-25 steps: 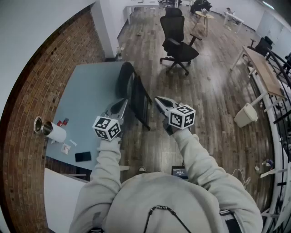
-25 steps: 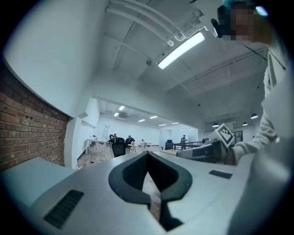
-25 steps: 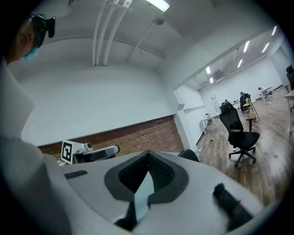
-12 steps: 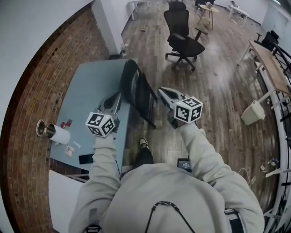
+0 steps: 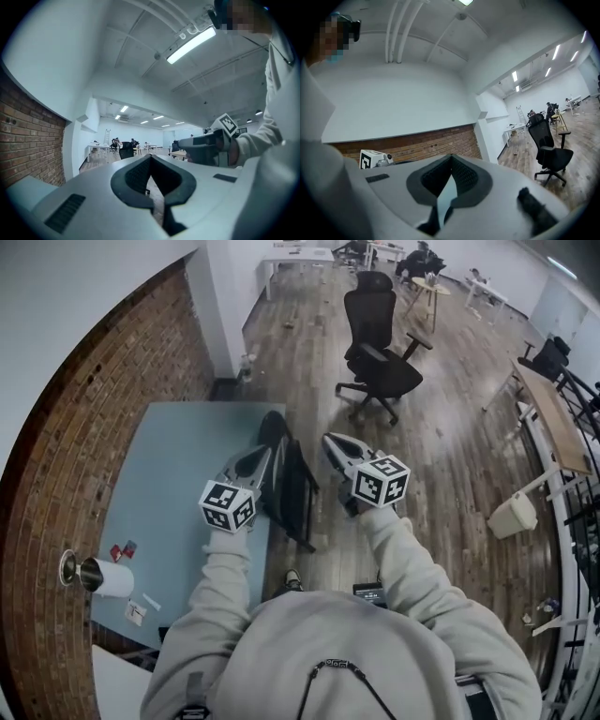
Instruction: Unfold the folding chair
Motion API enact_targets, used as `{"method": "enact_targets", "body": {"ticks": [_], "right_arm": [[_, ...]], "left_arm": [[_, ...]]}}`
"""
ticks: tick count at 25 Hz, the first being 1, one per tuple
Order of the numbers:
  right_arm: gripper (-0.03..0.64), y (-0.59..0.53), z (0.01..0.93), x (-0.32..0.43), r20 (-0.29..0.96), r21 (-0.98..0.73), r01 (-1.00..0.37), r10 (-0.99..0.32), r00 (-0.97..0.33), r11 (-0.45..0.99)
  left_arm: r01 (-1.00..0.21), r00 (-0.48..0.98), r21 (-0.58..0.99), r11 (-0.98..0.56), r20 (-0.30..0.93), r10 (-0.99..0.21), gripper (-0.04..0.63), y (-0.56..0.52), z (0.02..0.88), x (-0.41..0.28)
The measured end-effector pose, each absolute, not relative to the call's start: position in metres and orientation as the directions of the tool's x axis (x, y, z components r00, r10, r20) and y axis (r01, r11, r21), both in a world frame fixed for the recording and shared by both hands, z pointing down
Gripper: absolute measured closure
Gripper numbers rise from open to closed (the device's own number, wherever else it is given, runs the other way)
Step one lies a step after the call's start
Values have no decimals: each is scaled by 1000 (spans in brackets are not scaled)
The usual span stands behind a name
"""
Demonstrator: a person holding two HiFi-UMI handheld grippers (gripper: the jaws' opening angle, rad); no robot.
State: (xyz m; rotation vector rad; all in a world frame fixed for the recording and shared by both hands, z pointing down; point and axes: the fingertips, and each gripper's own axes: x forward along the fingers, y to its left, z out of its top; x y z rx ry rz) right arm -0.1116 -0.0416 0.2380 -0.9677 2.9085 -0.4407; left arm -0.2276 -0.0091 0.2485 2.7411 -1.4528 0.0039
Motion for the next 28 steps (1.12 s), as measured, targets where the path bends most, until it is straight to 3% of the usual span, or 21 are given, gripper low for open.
{"method": "enact_targets", "body": {"ticks": [9,14,28], "right_arm": [[611,-147,237,-136,60,-284,-624,-636,-769,728],[611,-182,210,-116,35,-258,-636,-651,-759,727],[611,-207,202,-107,11,-231,-650,-666,-746,724]], "left_arm": [[-838,545,66,-541,90,-834,591,-124,266,-257],[-841,540,47,-539,34,-841,591,-154,238,-244],[-857,515,42,-514,26,-857,591,-167,237,-241]]}}
